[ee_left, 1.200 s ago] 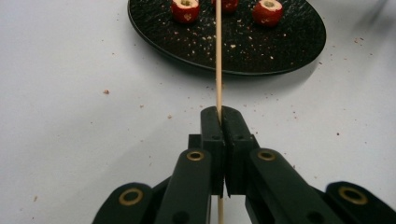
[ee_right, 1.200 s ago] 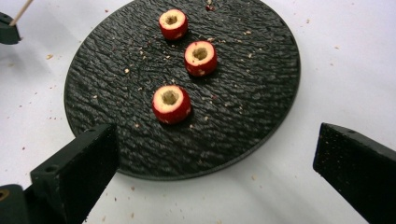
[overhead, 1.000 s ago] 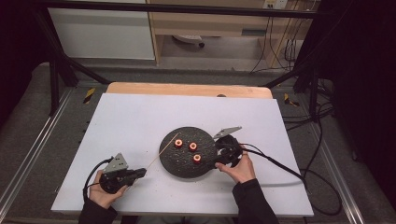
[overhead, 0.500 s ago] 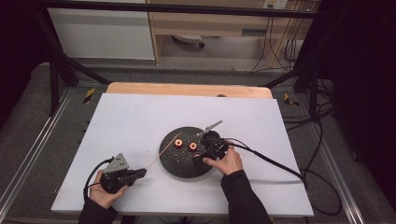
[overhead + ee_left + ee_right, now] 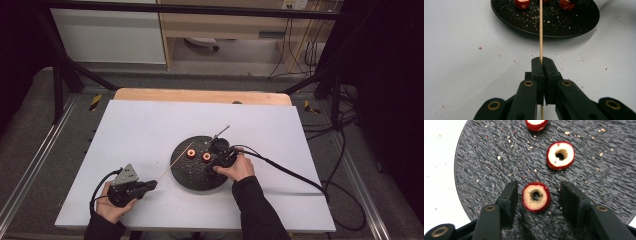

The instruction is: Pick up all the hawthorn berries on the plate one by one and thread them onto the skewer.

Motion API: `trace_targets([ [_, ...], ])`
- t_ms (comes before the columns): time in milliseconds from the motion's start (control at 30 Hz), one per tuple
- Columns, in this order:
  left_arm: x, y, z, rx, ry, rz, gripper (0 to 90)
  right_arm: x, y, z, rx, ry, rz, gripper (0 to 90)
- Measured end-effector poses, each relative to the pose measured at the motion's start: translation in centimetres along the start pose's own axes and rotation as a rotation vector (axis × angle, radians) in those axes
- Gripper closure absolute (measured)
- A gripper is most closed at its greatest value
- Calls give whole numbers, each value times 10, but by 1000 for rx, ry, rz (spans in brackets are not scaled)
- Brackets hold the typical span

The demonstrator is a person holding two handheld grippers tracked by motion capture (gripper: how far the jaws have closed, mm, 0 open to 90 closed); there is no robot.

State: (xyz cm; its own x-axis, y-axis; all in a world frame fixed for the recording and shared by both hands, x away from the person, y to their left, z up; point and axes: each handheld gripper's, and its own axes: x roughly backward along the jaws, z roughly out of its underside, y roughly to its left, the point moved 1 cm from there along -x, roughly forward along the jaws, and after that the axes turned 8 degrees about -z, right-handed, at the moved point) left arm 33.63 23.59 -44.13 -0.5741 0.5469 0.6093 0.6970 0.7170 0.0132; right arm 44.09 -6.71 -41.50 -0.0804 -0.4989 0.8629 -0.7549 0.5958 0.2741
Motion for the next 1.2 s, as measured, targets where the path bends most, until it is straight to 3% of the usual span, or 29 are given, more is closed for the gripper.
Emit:
trace_targets([
  [300,0,0,0,0,2,-1,883,-7,-3,0,1,48,-15,573],
  [600,-1,-1,-1,-2,2,-2,883,-6,-4,-1,-14,54,-23,602],
  [1200,-2,-5,-2,-1,-7,-6,883,29,-1,8,-80,-142,-35,606],
])
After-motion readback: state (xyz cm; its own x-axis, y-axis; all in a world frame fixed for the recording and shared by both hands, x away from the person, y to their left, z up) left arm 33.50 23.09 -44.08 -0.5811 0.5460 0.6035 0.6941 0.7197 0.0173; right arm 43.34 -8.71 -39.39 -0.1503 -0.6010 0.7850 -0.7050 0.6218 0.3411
